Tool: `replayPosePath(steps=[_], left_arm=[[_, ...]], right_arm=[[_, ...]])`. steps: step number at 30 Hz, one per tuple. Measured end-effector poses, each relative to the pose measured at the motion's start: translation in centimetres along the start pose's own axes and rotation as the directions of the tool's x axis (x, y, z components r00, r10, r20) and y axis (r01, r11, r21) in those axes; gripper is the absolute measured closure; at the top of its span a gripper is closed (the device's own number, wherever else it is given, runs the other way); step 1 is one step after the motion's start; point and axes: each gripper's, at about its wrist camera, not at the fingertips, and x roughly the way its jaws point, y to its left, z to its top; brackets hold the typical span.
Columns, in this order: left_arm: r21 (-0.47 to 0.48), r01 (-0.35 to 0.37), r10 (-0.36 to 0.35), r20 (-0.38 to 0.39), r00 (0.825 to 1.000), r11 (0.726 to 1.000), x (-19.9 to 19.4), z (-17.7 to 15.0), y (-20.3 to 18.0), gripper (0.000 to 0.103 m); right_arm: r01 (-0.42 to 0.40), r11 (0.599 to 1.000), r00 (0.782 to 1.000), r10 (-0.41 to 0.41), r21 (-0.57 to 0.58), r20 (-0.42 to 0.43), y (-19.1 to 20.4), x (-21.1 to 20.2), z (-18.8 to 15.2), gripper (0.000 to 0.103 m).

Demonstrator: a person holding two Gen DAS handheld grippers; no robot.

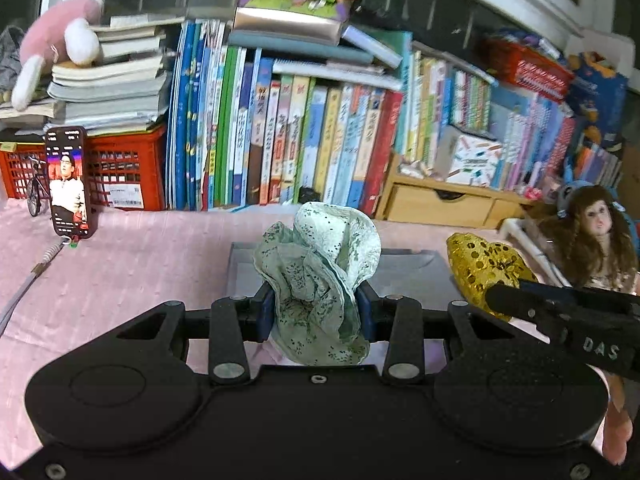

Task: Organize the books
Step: 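Lower the pouch into the box and open the left tool while the right tool releases the bow there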

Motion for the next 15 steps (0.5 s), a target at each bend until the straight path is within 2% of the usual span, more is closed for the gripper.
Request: replayPosePath(steps=[5, 10, 15], left_arm=[[0.016, -0.022, 0.023, -0.079, 0.997, 1.0, 4.2, 2.7, 0.0, 0.065], [0.001, -0.029, 0.029, -0.163, 0.986, 1.0, 8.2, 3.5, 0.5, 0.065], [-0.075, -0.005, -0.01, -0.205, 0.979, 0.997, 11.2, 2.9, 2.6, 0.065]], right_arm=[[-0.044, 0.997, 0.997, 0.049, 0.069, -0.064, 0.2, 3.5, 2.0, 0.062], [-0.043, 0.995, 0.988, 0.056, 0.094, -0.141, 0.2, 7.3, 3.4, 0.062], [-0.145, 0.952, 0.965, 0.197, 0.268, -0.176, -1.2, 10.6, 3.9, 0.062]])
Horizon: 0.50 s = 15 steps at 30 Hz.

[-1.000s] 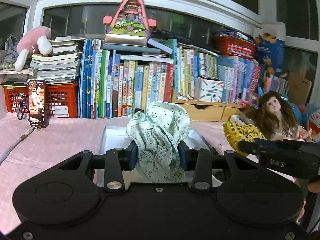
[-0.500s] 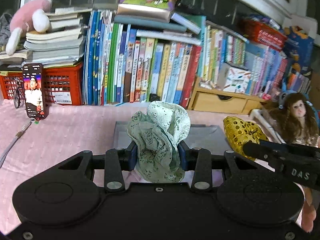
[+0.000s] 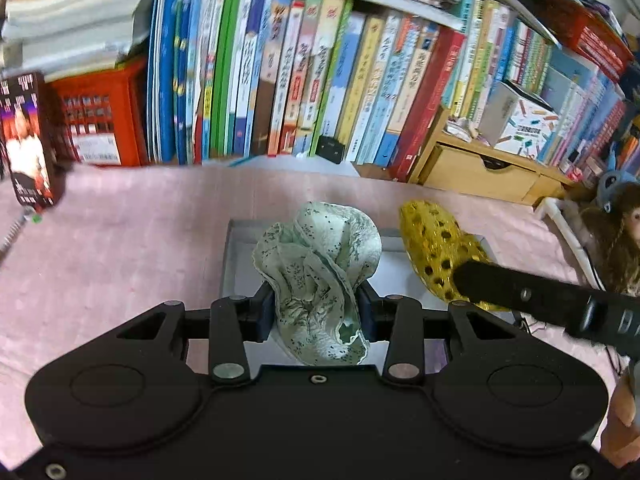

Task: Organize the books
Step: 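Lower the pouch into the box and open the left tool while the right tool releases the bow there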

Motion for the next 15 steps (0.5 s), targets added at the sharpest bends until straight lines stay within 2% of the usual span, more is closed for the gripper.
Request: replayPosePath(steps=[9, 15], left_arm=[[-0.074, 0.046, -0.049, -0.031, 0.998, 0.996, 2.3, 0.2, 2.7, 0.064], [-0.08, 0.106, -0.111, -0.057, 0.992, 0.991, 2.9, 0.0, 2.1, 0.063]], right_arm=[[-0.036, 0.986, 0.996, 0.049, 0.161, -0.077, -2.2, 4.7, 0.8, 0.062], [0.04, 0.985, 0.992, -0.019, 0.166, -0.124, -3.0, 6.1, 0.1, 0.062]])
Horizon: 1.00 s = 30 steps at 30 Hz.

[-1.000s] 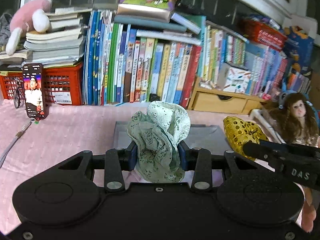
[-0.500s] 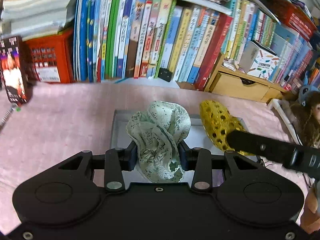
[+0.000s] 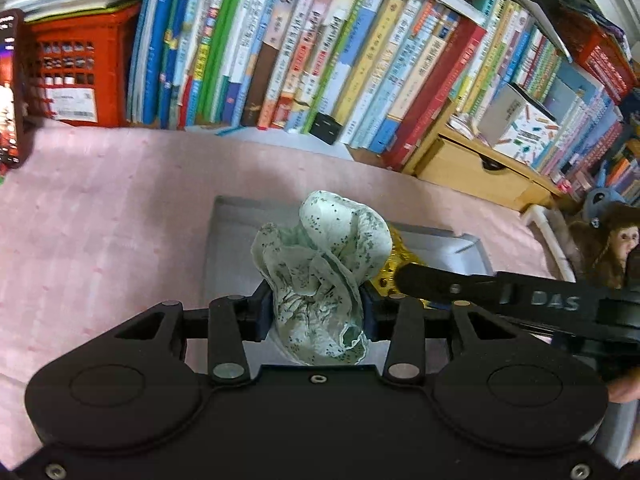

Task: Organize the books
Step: 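Lower the pouch into the box and open the left tool while the right tool releases the bow there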

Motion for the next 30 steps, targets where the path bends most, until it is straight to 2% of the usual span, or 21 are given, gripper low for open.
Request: replayPosePath(steps=[4, 11, 19, 22, 24, 25, 30], left_arm=[[-0.022, 0.042, -0.043, -0.03, 0.999, 0.999, 0.7, -0.3, -0.2, 0.063], [-0.094, 0.08, -0.087, -0.074, 0.993, 0.992, 1.6, -0.6, 0.5, 0.06], [-0.134, 0.051, -0.063, -0.087, 0.994, 0.99, 0.7, -0.9, 1.9, 0.04], [-0.133, 0.035, -0.048, -0.096, 0.994, 0.99, 0.4, -1.2, 2.4, 0.037], [-0.134, 0.033, -0.045, -0.093, 0.995, 0.99, 0.2, -1.4, 2.7, 0.035], [-0.137, 0.033, -0.046, -0.092, 0.995, 0.99, 0.1, -1.5, 2.8, 0.035], [-0.13, 0.028, -0.04, -0.087, 0.995, 0.991, -0.4, -1.9, 3.0, 0.034]], right_arm=[[0.102, 0.994, 0.995, -0.101, -0.032, 0.015, 0.0, -0.2, -0.1, 0.062], [0.156, 0.986, 0.988, -0.155, -0.06, 0.02, 0.1, -0.6, -0.4, 0.062], [0.185, 0.978, 0.983, -0.185, -0.097, 0.011, 0.7, -0.5, -1.0, 0.06], [0.187, 0.977, 0.982, -0.187, -0.102, 0.009, 0.7, -0.6, -1.1, 0.058], [0.185, 0.977, 0.983, -0.186, -0.108, 0.006, 0.7, -0.7, -1.2, 0.055], [0.185, 0.977, 0.983, -0.185, -0.109, 0.005, 0.7, -0.7, -1.3, 0.05], [0.177, 0.978, 0.984, -0.178, -0.111, 0.001, 0.8, -0.9, -1.6, 0.043]])
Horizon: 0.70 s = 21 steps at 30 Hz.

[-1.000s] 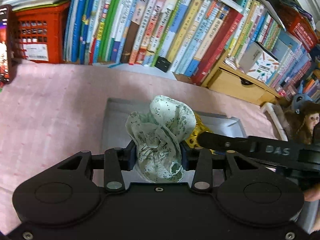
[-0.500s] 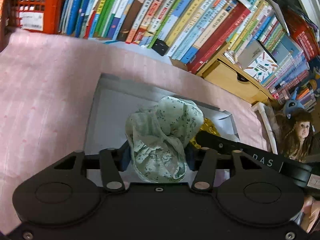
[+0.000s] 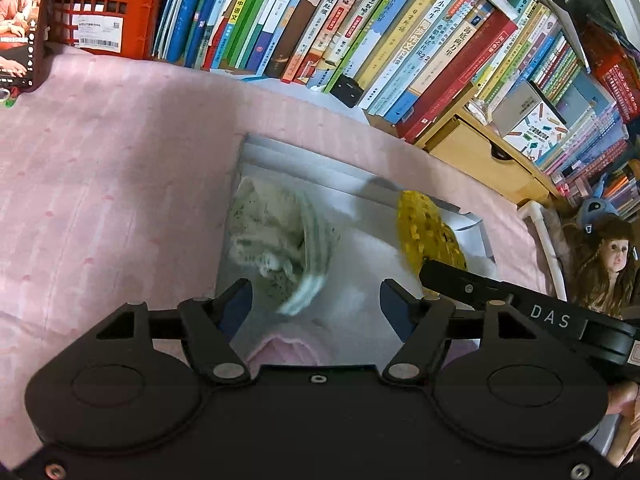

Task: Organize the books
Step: 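Lower the pouch into the box and open the left tool while the right tool releases the bow there, then withdraw both open tools from the box back over the table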

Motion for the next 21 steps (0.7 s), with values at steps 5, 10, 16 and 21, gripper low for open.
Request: replayPosePath(steps=[5, 10, 16, 21], left_arm=[[0.027, -0.01, 0.009, 0.026, 1.0, 1.0, -1.2, -0.6, -0.4, 0.03], [0.07, -0.026, 0.022, 0.07, 0.997, 0.997, -3.1, -1.6, -1.0, 0.028], [0.12, -0.023, 0.008, 0.118, 0.993, 0.993, -5.8, -3.5, -1.6, 0.025], [0.166, -0.028, -0.001, 0.17, 0.985, 0.986, -8.3, -5.7, -1.8, 0.023]], right_arm=[[-0.013, 1.0, 1.0, 0.013, 0.003, 0.008, 0.0, -0.7, -0.3, 0.038], [-0.026, 1.0, 0.999, 0.026, -0.01, 0.04, 0.2, -2.3, -0.8, 0.031], [-0.048, 0.996, 0.992, 0.056, -0.07, 0.112, 0.8, -5.7, -2.2, 0.023], [-0.048, 0.99, 0.98, 0.073, -0.135, 0.186, 1.2, -8.7, -3.9, 0.018]])
